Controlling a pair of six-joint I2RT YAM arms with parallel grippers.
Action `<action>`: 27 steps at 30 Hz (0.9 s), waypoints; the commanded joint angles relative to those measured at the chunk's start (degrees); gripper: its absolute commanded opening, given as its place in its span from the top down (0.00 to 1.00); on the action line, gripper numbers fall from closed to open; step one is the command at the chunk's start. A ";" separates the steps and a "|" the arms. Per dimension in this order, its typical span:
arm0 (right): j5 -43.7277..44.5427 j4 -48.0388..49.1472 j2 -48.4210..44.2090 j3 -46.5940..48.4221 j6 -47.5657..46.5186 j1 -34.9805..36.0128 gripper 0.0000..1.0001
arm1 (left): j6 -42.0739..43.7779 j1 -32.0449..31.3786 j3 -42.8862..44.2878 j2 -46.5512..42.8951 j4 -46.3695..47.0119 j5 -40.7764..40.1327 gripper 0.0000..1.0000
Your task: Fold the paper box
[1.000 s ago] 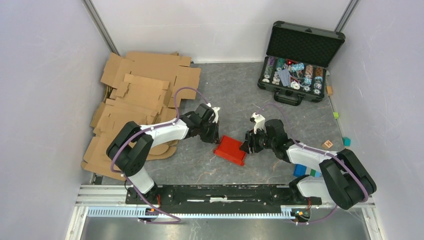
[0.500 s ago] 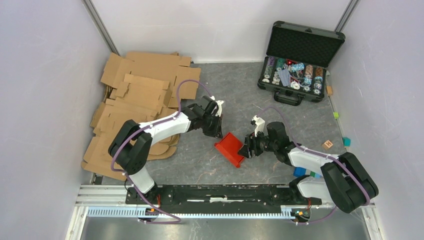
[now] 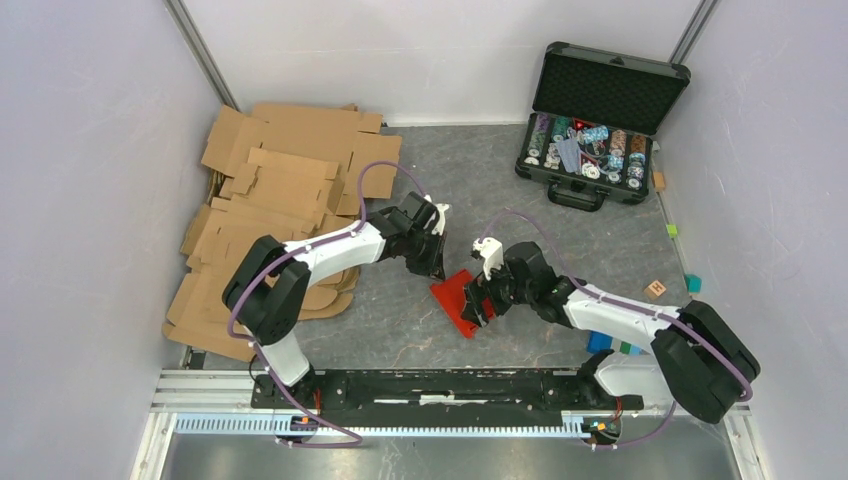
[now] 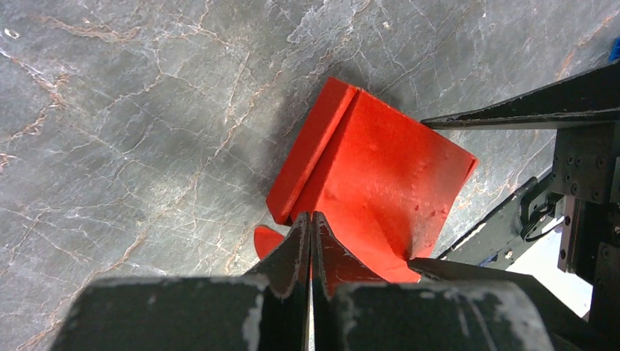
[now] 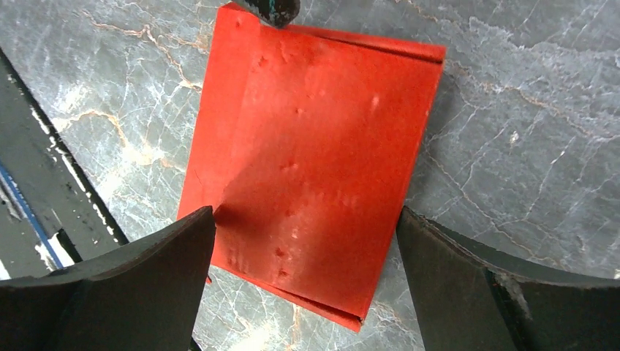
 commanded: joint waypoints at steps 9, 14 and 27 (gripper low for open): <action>11.07 -9.06 5.21 7.55 -2.38 5.04 0.02 | 1.09 0.17 -3.04 1.11 5.03 0.11 0.96; 13.00 -8.88 6.01 6.68 -1.12 7.32 0.02 | 0.44 0.17 -5.08 1.30 7.06 -0.33 0.96; 23.65 -14.27 7.32 10.37 -1.56 12.12 0.02 | -0.43 0.23 -6.34 0.22 8.69 -0.68 0.94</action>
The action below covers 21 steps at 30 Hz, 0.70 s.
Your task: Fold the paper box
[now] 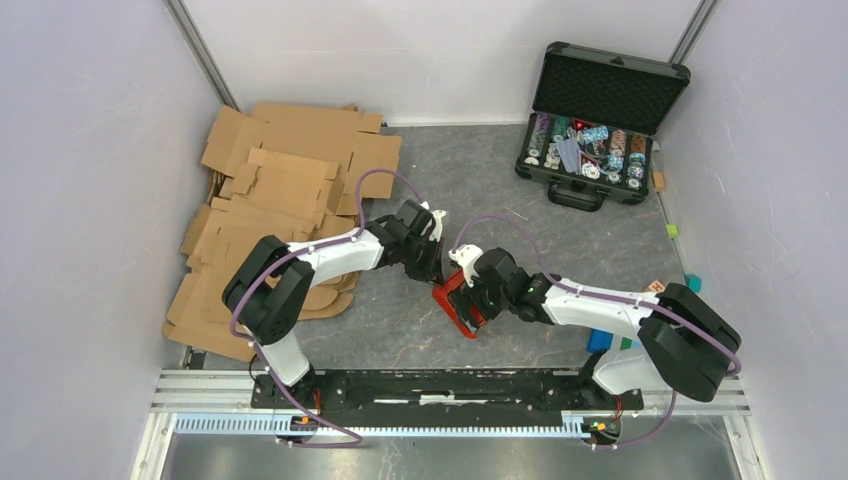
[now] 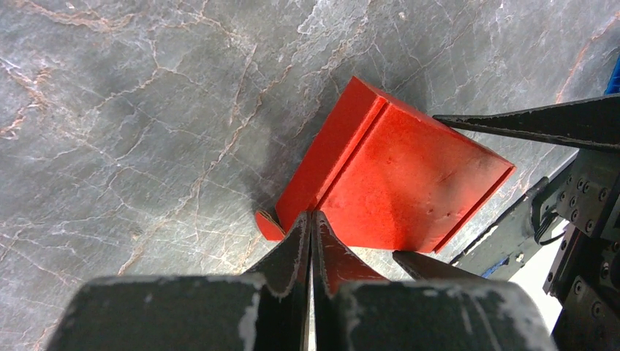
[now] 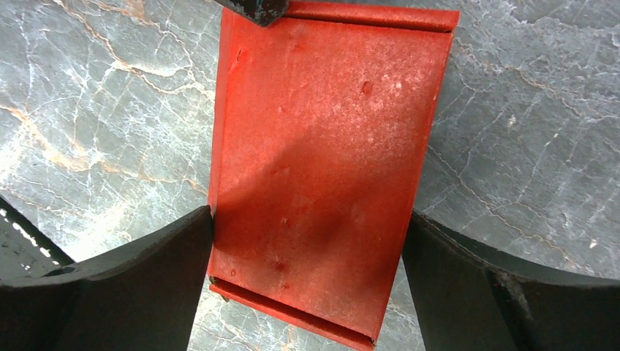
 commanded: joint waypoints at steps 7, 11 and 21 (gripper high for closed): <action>6.24 -3.53 2.79 2.43 -1.68 1.77 0.01 | -0.80 -0.03 -2.03 -3.12 1.87 -3.68 0.93; 8.98 -3.77 3.10 1.73 -1.84 1.73 0.02 | -1.44 0.18 -3.74 -8.31 1.45 -7.00 0.88; 4.79 -0.04 0.08 0.83 -0.82 1.18 0.07 | -4.11 1.68 -9.53 -18.97 1.79 -12.12 0.83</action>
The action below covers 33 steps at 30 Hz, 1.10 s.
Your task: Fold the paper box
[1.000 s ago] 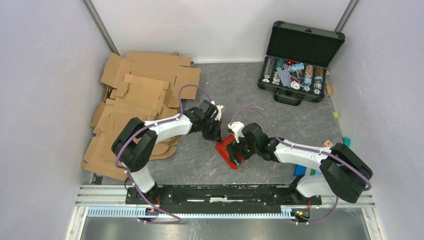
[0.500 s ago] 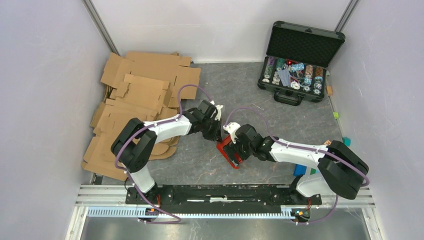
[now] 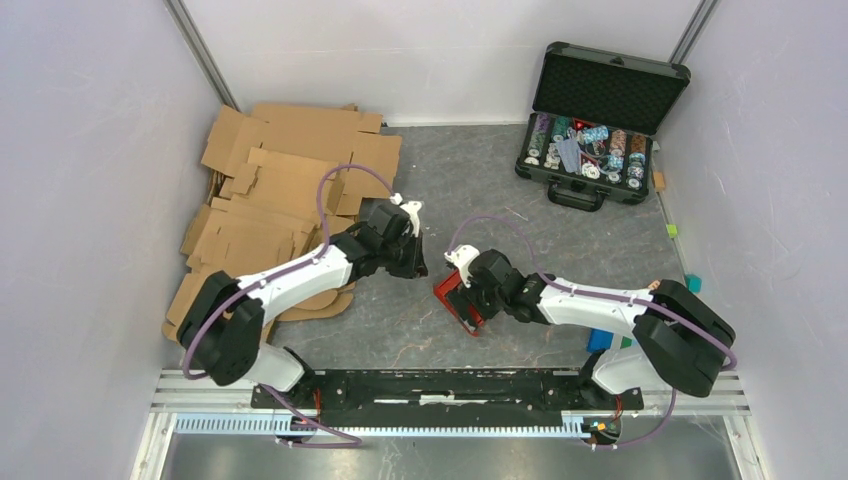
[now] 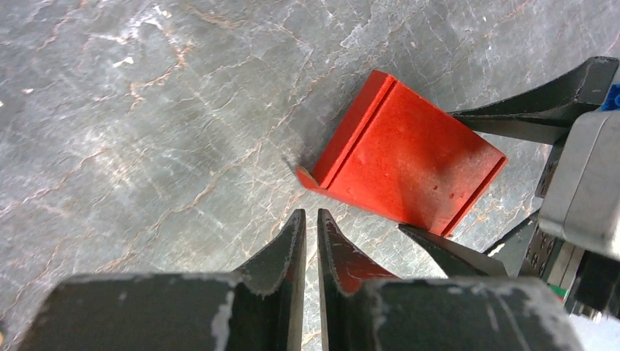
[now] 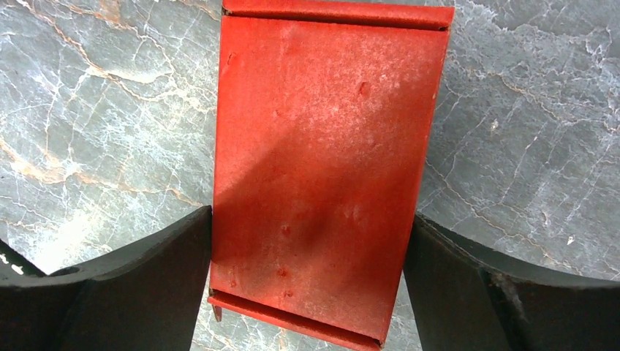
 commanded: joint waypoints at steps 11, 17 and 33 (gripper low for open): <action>-25.06 14.97 -3.72 -6.01 7.91 -13.60 0.16 | -7.14 2.61 -13.22 -16.84 3.63 -6.73 0.80; -40.86 30.36 -3.65 -10.66 19.22 -19.02 0.16 | -11.55 2.63 -20.41 -19.04 14.52 1.01 0.77; -51.53 52.59 7.54 -13.64 33.95 -15.85 0.05 | -21.21 2.18 -22.75 -4.78 38.90 12.56 0.78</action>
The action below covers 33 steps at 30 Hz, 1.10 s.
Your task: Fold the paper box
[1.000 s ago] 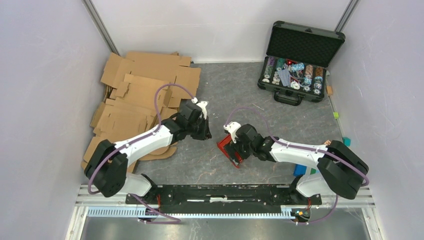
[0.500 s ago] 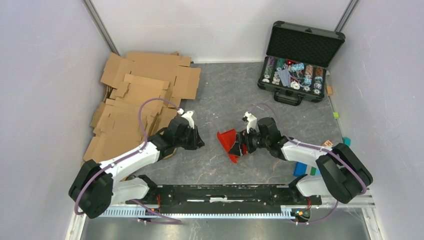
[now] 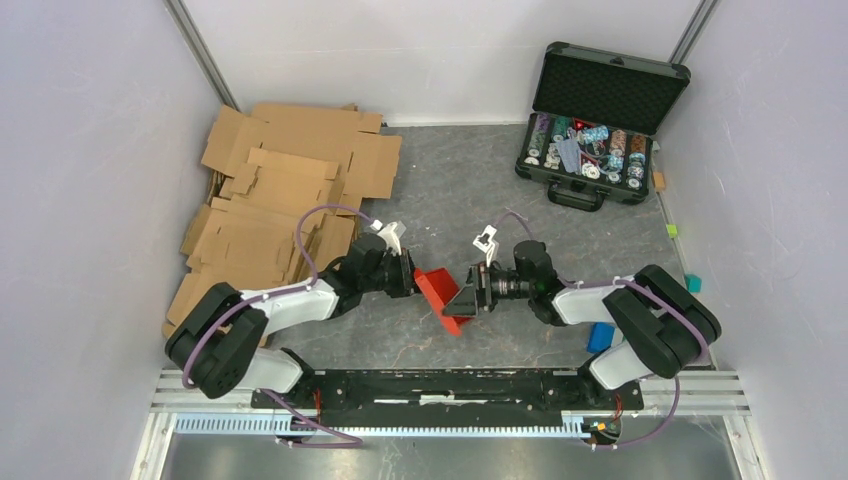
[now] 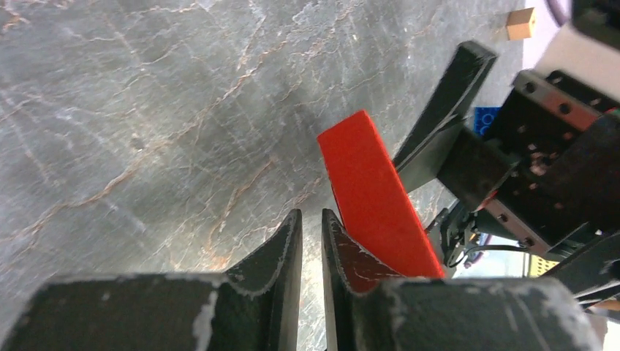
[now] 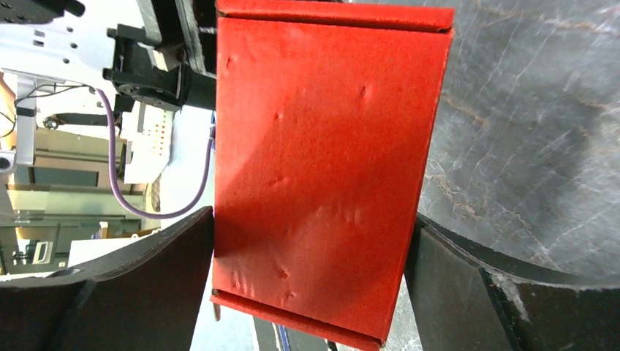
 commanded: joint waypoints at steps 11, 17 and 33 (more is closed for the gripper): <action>12.93 -19.79 4.14 9.46 -15.77 4.88 0.02 | -5.90 -0.39 -0.77 4.49 9.41 5.08 0.79; 17.44 -25.26 0.66 10.41 -19.65 5.00 0.02 | -6.28 -0.53 -0.52 5.56 9.72 5.73 0.80; 35.09 -38.77 -9.78 10.54 -26.99 4.47 0.02 | -3.24 -0.39 1.61 8.85 0.89 -0.55 0.81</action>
